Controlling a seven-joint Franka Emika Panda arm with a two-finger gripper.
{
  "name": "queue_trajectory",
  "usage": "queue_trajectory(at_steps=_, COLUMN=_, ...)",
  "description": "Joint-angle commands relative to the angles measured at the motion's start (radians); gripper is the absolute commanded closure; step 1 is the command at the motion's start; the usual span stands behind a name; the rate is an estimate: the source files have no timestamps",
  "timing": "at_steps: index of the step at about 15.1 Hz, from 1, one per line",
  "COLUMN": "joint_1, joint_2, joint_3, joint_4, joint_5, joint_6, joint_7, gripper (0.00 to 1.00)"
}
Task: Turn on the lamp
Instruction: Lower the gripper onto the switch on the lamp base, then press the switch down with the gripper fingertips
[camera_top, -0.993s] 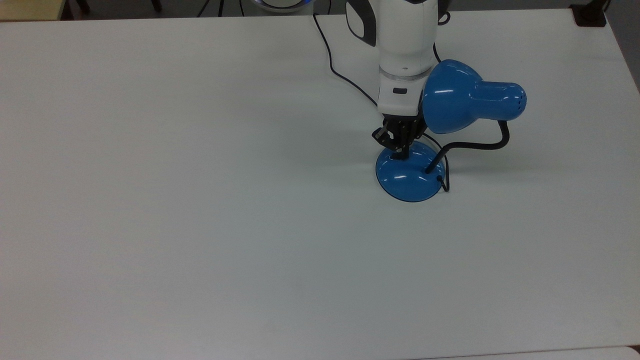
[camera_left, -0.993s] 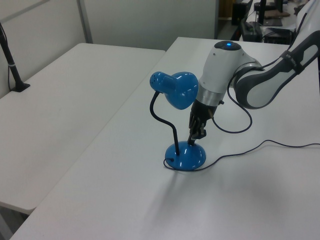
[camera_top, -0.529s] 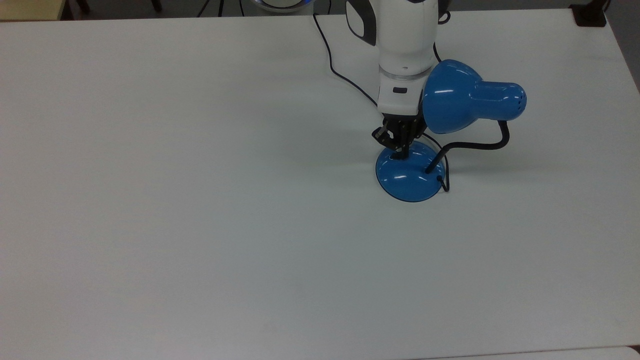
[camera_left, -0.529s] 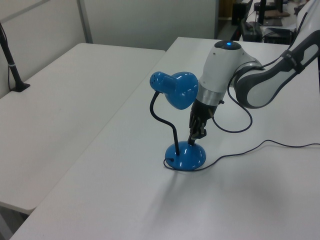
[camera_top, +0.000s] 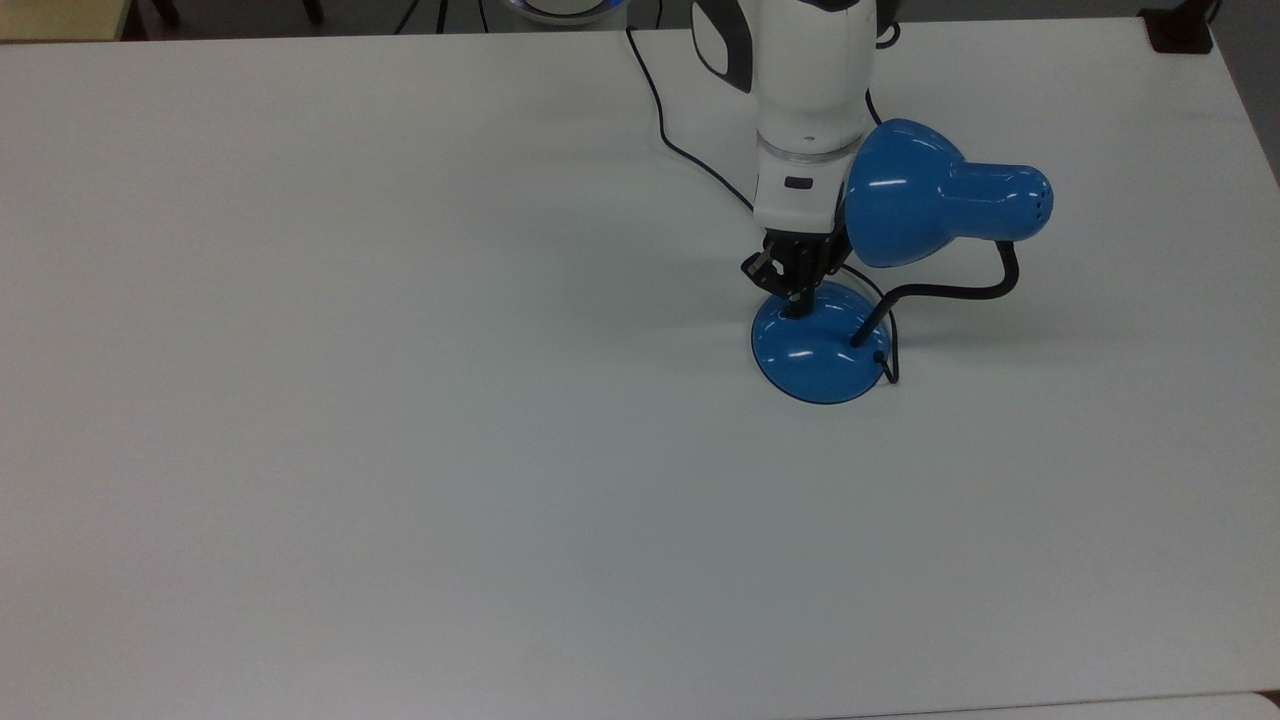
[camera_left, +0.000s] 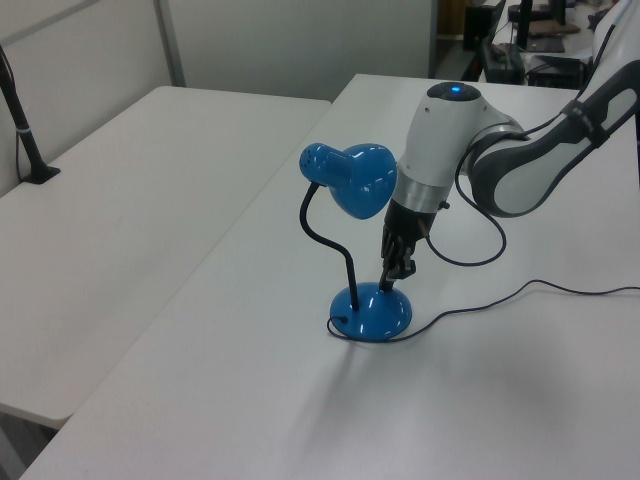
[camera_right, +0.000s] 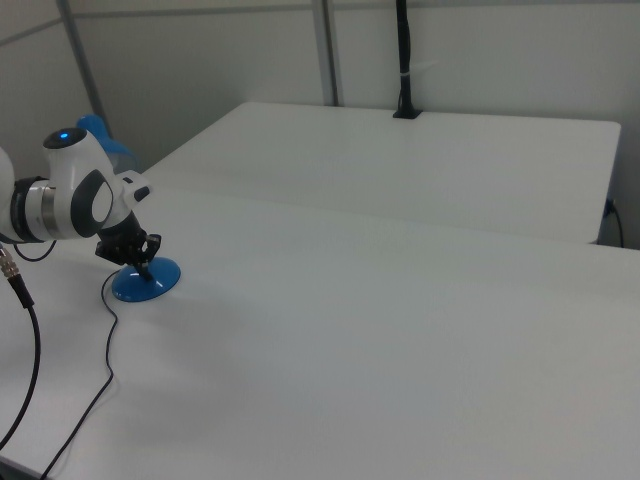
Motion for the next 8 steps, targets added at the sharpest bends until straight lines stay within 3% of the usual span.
queue_trajectory(at_steps=1, joint_1=-0.008, joint_2=-0.004, joint_3=0.009, joint_4=-0.007, joint_5=0.02, joint_6=-0.02, joint_7=-0.014, gripper=1.0)
queue_trajectory(at_steps=8, joint_1=-0.008, joint_2=0.036, joint_3=0.009, joint_4=-0.006, joint_5=0.017, joint_6=-0.014, joint_7=-0.027, gripper=1.0)
